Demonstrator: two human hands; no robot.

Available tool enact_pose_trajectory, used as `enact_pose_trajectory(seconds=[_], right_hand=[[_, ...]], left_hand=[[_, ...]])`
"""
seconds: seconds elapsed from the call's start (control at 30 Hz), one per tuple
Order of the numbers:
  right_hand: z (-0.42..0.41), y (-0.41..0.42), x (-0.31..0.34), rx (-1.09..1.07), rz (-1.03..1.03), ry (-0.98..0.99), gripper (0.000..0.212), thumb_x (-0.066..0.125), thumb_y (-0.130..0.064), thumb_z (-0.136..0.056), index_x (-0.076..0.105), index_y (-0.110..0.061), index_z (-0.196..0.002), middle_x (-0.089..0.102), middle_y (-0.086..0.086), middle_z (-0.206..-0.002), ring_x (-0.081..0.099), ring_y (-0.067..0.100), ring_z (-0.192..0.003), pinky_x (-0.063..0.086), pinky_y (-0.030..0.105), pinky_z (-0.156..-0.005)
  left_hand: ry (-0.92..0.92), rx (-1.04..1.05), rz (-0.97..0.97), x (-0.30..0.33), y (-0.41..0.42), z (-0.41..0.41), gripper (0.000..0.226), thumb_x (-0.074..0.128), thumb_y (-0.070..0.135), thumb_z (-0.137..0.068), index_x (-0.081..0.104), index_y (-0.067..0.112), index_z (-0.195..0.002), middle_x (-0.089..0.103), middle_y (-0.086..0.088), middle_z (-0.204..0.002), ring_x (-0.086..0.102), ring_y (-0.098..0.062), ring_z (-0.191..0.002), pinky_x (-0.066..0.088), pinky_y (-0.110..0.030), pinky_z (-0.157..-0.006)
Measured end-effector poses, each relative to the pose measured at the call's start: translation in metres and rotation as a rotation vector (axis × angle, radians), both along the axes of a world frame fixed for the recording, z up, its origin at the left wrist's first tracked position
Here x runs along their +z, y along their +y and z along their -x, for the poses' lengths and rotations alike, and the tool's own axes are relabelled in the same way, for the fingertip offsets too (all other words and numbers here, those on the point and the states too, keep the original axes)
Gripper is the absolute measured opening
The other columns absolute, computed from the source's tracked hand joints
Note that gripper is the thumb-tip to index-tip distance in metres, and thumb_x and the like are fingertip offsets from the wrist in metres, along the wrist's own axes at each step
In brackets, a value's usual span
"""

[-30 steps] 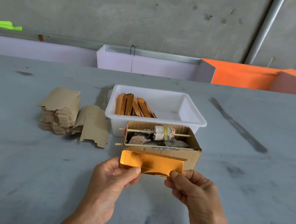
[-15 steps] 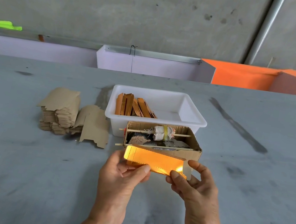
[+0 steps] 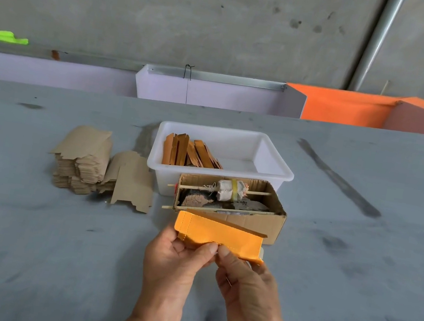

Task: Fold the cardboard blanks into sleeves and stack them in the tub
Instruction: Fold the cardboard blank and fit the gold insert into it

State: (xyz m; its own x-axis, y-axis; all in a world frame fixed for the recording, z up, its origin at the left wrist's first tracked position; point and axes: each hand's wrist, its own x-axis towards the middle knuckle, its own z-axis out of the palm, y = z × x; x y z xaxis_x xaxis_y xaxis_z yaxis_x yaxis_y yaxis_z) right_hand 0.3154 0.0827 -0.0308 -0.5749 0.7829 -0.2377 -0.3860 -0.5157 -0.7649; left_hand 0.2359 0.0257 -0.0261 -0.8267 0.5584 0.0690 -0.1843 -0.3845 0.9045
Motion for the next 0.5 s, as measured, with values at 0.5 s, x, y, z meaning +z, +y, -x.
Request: enact_pose_trajectory(seconds=[0.5], right_hand=[[-0.0063, 0.0073, -0.0035, -0.031, 0.004, -0.078, 0.022, 0.073, -0.009, -0.063, 0.063, -0.005, -0.082, 0.068, 0.010, -0.068, 0.066, 0.014, -0.060, 0.047, 0.024, -0.061]], left_hand=[[-0.018, 0.001, 0.074, -0.0083, -0.0042, 0.0076, 0.026, 0.072, -0.011, -0.067, 0.064, 0.004, -0.086, 0.071, -0.014, -0.073, 0.066, -0.023, -0.058, 0.052, -0.023, -0.052]])
